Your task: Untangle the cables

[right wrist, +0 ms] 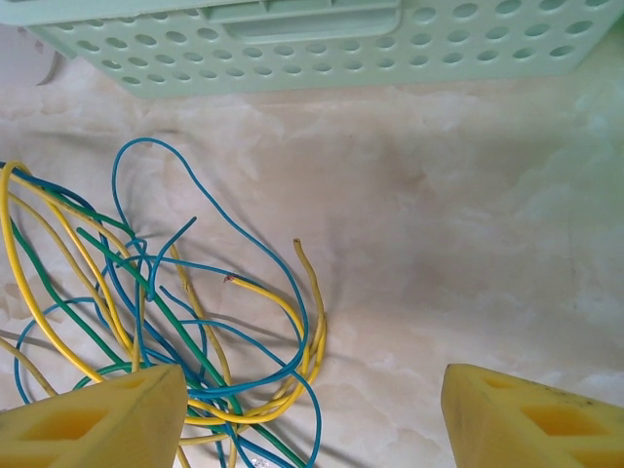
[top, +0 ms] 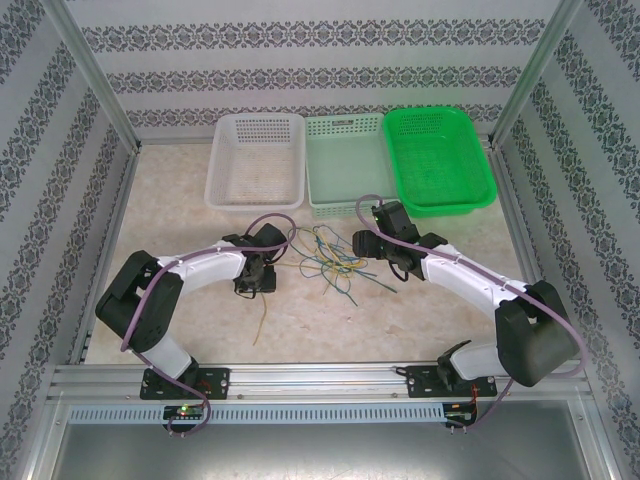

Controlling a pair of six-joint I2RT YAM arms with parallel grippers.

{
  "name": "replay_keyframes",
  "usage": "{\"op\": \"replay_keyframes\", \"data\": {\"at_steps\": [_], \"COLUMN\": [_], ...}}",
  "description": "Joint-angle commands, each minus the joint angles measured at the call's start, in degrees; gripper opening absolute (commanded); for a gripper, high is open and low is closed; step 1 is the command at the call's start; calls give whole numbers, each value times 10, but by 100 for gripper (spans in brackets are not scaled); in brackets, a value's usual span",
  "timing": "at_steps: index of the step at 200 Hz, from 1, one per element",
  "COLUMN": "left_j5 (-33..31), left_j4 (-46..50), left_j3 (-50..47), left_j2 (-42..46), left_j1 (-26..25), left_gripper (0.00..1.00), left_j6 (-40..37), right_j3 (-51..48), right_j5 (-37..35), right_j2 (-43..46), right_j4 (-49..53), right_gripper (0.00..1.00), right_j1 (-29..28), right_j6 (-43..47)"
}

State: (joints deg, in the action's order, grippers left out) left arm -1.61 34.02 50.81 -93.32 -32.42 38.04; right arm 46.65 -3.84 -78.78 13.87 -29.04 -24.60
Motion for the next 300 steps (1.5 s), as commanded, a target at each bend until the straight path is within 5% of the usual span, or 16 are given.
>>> {"op": "replay_keyframes", "data": {"at_steps": [1,26,100,197,300], "left_j5": [-6,-8,-46,-120,-54], "left_j4": [-40,-54,-38,70,20], "left_j3": [-1,-3,9,148,185], "left_j2": [-41,-51,60,172,189], "left_j1": [12,25,26,7,-3], "left_gripper": [27,0,0,0,0], "left_j6": [-1,-18,-69,-184,-189], "right_j3": [-6,-12,-19,-19,6], "right_j5": [-5,-13,7,90,100], "right_j2": [15,27,42,86,-42], "right_j4": [10,15,3,-41,-95], "right_gripper": [70,71,70,69,79], "right_j1": [-2,-1,-10,-40,-168], "right_j6": [10,11,31,42,70]}}
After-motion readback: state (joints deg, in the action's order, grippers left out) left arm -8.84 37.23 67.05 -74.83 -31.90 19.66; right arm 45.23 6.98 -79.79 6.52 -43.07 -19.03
